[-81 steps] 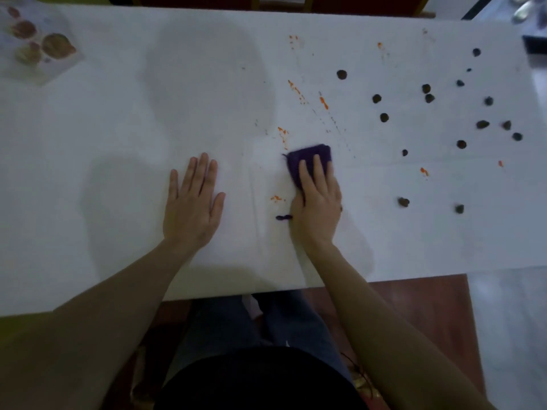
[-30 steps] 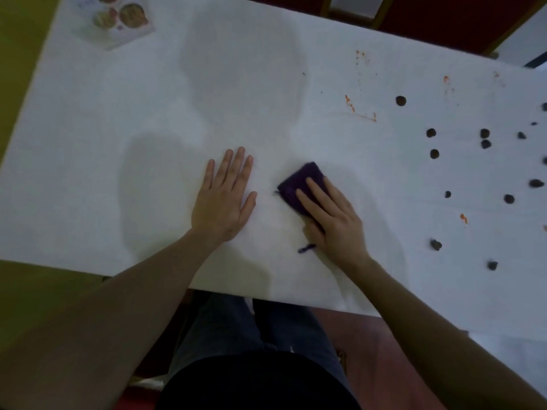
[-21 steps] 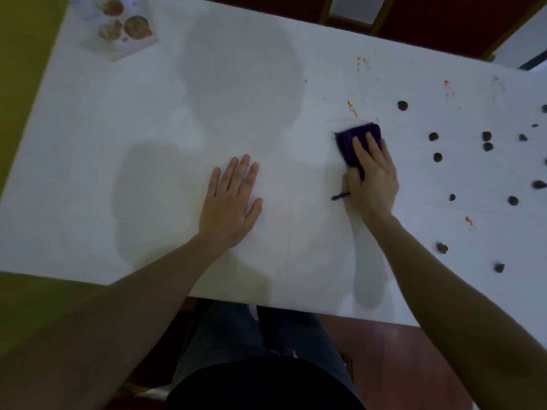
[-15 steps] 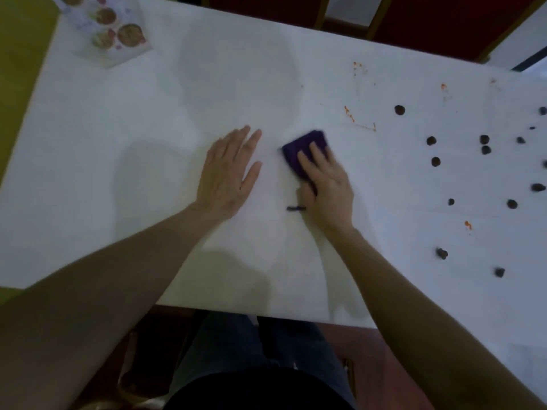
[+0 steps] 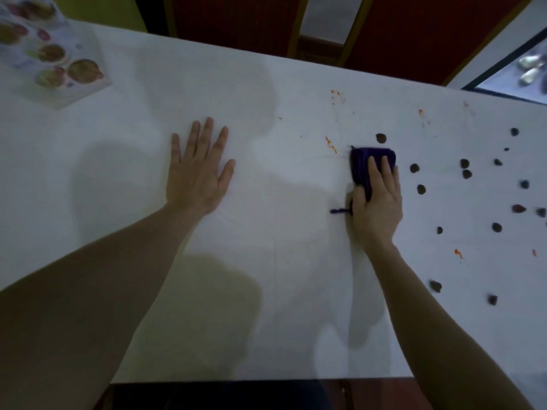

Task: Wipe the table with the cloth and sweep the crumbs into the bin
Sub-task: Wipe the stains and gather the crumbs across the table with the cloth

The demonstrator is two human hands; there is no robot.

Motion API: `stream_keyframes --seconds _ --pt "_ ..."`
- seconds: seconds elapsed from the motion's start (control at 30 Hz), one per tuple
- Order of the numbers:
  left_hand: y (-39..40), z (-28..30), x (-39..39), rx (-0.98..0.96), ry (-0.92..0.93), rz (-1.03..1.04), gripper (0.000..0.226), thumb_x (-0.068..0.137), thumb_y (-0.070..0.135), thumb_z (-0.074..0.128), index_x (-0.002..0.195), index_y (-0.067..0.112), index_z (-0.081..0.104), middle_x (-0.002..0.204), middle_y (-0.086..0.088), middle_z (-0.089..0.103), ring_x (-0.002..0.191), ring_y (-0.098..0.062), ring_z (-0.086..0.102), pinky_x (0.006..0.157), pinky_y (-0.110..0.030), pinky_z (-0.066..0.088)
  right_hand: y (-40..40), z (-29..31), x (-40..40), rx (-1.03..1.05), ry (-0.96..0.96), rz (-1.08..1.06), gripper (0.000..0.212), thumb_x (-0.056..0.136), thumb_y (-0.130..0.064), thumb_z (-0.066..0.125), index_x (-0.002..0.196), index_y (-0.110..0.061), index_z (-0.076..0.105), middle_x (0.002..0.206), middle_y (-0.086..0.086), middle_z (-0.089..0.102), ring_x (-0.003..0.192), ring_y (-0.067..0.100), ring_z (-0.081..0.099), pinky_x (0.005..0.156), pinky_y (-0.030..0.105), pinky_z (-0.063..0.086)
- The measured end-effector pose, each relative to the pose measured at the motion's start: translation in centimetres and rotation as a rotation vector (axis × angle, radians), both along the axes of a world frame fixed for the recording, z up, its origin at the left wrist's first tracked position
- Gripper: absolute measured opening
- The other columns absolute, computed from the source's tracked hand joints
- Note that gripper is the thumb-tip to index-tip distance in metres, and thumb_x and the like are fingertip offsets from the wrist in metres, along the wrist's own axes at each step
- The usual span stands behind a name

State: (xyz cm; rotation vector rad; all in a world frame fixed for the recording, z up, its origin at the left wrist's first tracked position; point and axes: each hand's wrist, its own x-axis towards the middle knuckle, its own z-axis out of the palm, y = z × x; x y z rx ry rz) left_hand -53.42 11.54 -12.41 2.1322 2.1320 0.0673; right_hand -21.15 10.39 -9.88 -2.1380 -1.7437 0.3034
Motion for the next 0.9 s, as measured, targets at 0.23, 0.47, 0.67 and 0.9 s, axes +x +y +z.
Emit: stream_keyframes --seconds 0.23,0.47,0.67,0.9 --pt "0.0 -0.1 -0.1 0.029 0.0 -0.003 0.065 0.1 0.051 0.014 0.159 0.024 0.012 0.167 -0.005 0.007 0.154 -0.025 0.006 0.123 -0.053 0.005 4.2 0.0 -8.6 0.031 0.034 0.232 0.057 0.091 -0.023 0.047 0.148 -0.025 0.043 0.159 0.001 0.032 0.149 0.021 0.02 0.117 0.037 0.025" --pt "0.1 0.0 0.1 0.02 0.011 0.004 0.067 0.098 0.052 0.01 0.159 0.024 0.01 0.167 -0.005 0.005 0.154 -0.025 0.005 0.123 -0.054 0.005 -4.8 -0.6 -6.2 0.09 -0.018 0.598 0.055 0.089 -0.019 0.055 0.144 -0.021 0.049 0.155 0.002 0.037 0.148 0.023 0.026 0.115 0.04 0.034" --pt "0.2 0.0 0.2 0.023 0.006 0.001 0.066 0.099 0.052 0.013 0.159 0.024 0.013 0.167 -0.005 0.007 0.154 -0.025 0.007 0.123 -0.054 0.007 2.0 -0.5 -2.3 0.041 -0.008 0.267 0.057 0.089 -0.021 0.049 0.146 -0.024 0.046 0.157 0.0 0.035 0.148 0.022 0.025 0.112 0.039 0.036" --pt "0.1 -0.1 0.1 0.027 0.01 -0.004 0.065 0.1 0.052 0.014 0.159 0.024 0.01 0.167 -0.005 0.005 0.154 -0.025 0.005 0.123 -0.054 0.007 10.1 0.5 -9.7 0.006 0.041 0.242 0.055 0.094 -0.022 0.046 0.149 -0.025 0.04 0.16 0.0 0.029 0.15 0.021 0.016 0.12 0.039 0.024"
